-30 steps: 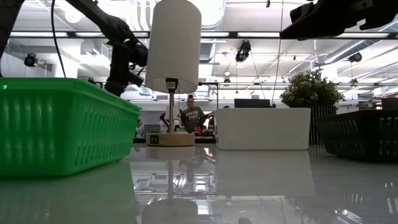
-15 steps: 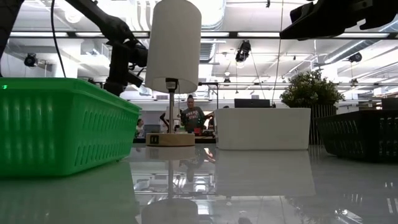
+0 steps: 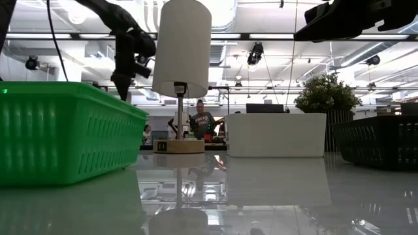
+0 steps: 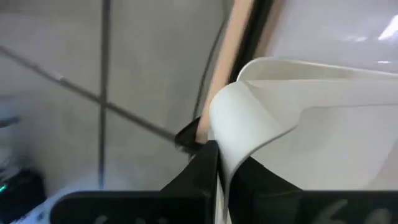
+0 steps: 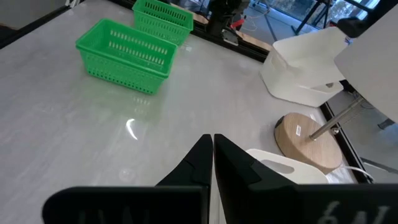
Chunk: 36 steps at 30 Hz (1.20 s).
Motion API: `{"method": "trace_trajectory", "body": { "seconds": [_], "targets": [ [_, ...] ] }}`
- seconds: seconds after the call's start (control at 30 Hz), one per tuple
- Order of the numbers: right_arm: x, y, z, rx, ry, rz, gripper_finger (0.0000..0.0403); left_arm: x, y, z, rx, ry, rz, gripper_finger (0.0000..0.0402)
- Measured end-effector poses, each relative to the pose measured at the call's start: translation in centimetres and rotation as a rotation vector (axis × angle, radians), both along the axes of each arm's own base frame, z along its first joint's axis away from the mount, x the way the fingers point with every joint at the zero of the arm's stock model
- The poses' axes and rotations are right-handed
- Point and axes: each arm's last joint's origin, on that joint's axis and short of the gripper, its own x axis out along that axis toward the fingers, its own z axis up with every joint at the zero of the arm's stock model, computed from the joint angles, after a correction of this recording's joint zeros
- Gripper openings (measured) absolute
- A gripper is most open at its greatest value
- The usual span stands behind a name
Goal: Stack baskets by color
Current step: Stack the bottom left white bin on the top left white bin
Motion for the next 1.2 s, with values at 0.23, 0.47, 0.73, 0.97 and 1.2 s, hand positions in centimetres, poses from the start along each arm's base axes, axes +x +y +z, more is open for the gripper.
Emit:
{"method": "trace_trajectory", "body": {
  "seconds": [0.23,0.47,0.73,0.97,1.2],
  "targets": [
    [0.0,0.0,0.0,0.006,0.000,-0.003,0.0009,0.0,-0.2,0.5,-0.024,-0.036,-0.019,0.0000],
    [0.0,0.0,0.0,0.009,0.000,-0.003,0.0009,0.0,-0.4,0.7,-0.064,-0.057,-0.050,0.0000],
    [0.0,0.0,0.0,0.009,0.000,-0.003,0.0009,0.0,-0.7,1.2,-0.102,-0.092,-0.079,0.0000],
    [0.0,0.0,0.0,0.008,-0.001,-0.003,0.0009,0.0,-0.9,0.4,-0.134,-0.065,-0.100,0.0000],
    [0.0,0.0,0.0,0.009,-0.001,-0.003,0.0009,0.2,-0.7,-0.5,-0.114,-0.060,-0.138,0.0000]
  ]
}}
